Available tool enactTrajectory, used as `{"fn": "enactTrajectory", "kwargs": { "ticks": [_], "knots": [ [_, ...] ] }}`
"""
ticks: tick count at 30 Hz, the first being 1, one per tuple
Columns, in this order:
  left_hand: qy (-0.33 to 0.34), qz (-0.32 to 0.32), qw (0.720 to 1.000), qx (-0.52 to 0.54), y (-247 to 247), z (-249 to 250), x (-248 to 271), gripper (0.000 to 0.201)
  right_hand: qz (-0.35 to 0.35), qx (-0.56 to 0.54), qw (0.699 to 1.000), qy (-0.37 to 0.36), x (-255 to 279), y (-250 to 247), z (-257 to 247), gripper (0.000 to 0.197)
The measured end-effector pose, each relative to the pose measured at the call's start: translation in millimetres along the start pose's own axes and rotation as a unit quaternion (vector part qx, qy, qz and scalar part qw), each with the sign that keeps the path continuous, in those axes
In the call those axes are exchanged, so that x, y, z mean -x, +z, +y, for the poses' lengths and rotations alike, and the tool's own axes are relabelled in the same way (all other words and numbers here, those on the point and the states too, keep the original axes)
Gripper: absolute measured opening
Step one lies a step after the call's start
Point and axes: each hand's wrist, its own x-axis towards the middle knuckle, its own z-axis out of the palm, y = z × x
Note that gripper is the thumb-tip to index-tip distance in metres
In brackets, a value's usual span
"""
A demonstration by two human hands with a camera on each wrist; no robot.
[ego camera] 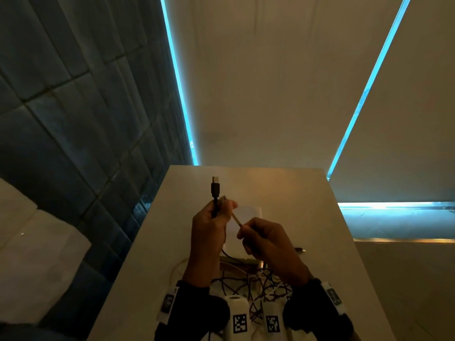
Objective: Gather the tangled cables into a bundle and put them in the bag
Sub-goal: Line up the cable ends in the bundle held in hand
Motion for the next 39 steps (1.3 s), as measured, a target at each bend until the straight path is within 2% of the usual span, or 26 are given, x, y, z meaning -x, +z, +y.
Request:
{"fn": "enactTrajectory", "kwargs": {
  "ticks": [3,5,8,11,14,18,27,32,35,39],
  "knots": [
    [0.014,-0.032,0.999,0.002,4,2,7,0.037,0.038,-0.015,0.999,-0.036,0,6,-4,0.026],
    [0.027,-0.054,0.998,-0.013,11,5,12,0.033,0.056,-0.049,0.996,-0.051,-2,11,-9,0.023],
    [0.034,-0.043,0.998,-0.014,16,4,12,0.036,0.037,-0.052,0.996,-0.066,-4,12,-11,0.026],
    [0.018,-0.021,0.999,0.029,14,2,10,0.040,0.002,-0.050,0.998,-0.049,-5,11,-4,0.028],
    [0.004,-0.002,0.997,0.079,11,2,6,0.040,-0.007,-0.018,0.999,-0.034,-7,12,5,0.030],
    [-0.001,-0.011,0.982,0.188,3,10,2,0.039,-0.008,0.047,0.998,-0.034,-11,13,24,0.031],
    [-0.007,-0.005,0.972,0.235,-10,13,-2,0.038,0.001,0.153,0.988,-0.031,-15,20,55,0.033],
    [-0.002,-0.018,0.970,0.241,-16,24,-5,0.039,0.032,0.167,0.985,0.031,-15,9,83,0.036],
    [-0.016,-0.034,0.972,0.231,-16,25,-8,0.038,0.056,0.137,0.986,0.083,-14,0,91,0.035],
    [-0.066,-0.068,0.980,0.172,-12,19,-7,0.038,0.163,0.026,0.976,0.144,-16,-9,72,0.028]
  ]
}}
